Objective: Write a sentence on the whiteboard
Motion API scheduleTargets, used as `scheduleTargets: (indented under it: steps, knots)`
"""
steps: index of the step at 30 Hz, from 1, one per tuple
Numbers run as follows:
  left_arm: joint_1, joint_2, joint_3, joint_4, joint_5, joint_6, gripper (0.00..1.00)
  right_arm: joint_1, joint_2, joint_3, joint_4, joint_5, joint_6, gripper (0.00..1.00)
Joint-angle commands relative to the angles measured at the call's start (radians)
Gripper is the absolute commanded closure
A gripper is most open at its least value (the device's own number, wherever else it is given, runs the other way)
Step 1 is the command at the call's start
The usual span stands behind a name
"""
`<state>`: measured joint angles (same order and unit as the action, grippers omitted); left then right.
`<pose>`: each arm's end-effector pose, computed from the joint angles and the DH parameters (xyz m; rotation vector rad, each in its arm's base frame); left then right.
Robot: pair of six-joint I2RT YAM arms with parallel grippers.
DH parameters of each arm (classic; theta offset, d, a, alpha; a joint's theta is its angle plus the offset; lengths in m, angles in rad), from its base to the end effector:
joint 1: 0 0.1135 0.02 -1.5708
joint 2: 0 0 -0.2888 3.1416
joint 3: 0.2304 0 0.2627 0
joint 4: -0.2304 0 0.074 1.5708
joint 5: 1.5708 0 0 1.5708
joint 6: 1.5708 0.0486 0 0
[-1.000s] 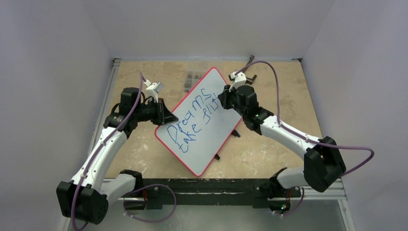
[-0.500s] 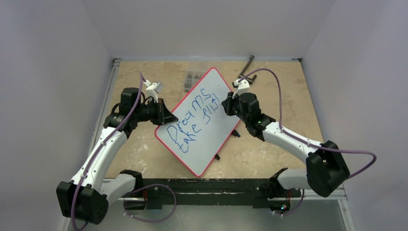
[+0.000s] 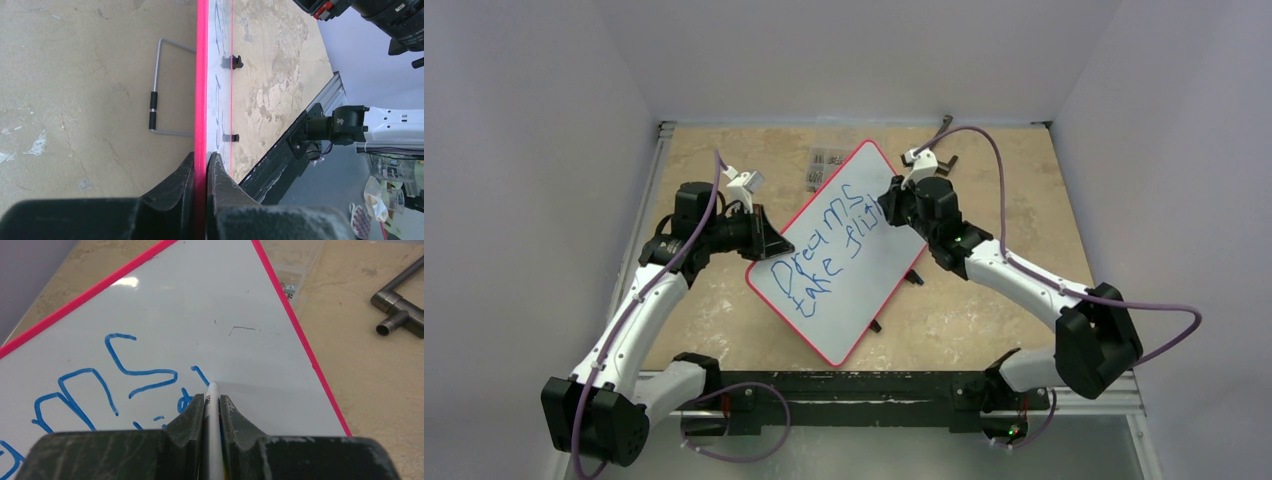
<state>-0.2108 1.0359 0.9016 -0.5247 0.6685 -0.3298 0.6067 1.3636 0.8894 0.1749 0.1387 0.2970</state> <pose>0.2117 -0.0761 0.3185 0.2461 2.2455 -1.0369 0.2768 0.1839 0.2967 -0.1962 1.8865 0.4920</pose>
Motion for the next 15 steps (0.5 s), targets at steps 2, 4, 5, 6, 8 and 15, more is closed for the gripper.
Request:
scheduleTargets:
  steps: [2,4,5,6,8,15]
  knots:
    - [-0.007,0.0,0.003,-0.034,-0.121,0.15,1.0,0.003,0.038,0.092,-0.013,-0.009,-0.015,1.0]
    - [-0.007,-0.002,0.003,-0.035,-0.121,0.152,1.0,0.003,0.048,0.108,-0.02,0.005,-0.021,1.0]
    - [-0.007,-0.002,0.003,-0.035,-0.121,0.152,1.0,0.004,0.052,0.116,-0.025,0.014,-0.023,1.0]
    - [-0.007,-0.003,0.003,-0.035,-0.121,0.152,1.0,0.003,0.057,0.125,-0.033,0.021,-0.026,1.0]
    - [-0.007,-0.006,0.004,-0.035,-0.122,0.153,1.0,0.001,0.064,0.135,-0.044,0.035,-0.028,1.0]
    - [-0.007,-0.012,0.005,-0.037,-0.126,0.153,1.0,-0.007,0.068,0.132,-0.063,0.066,-0.029,1.0]
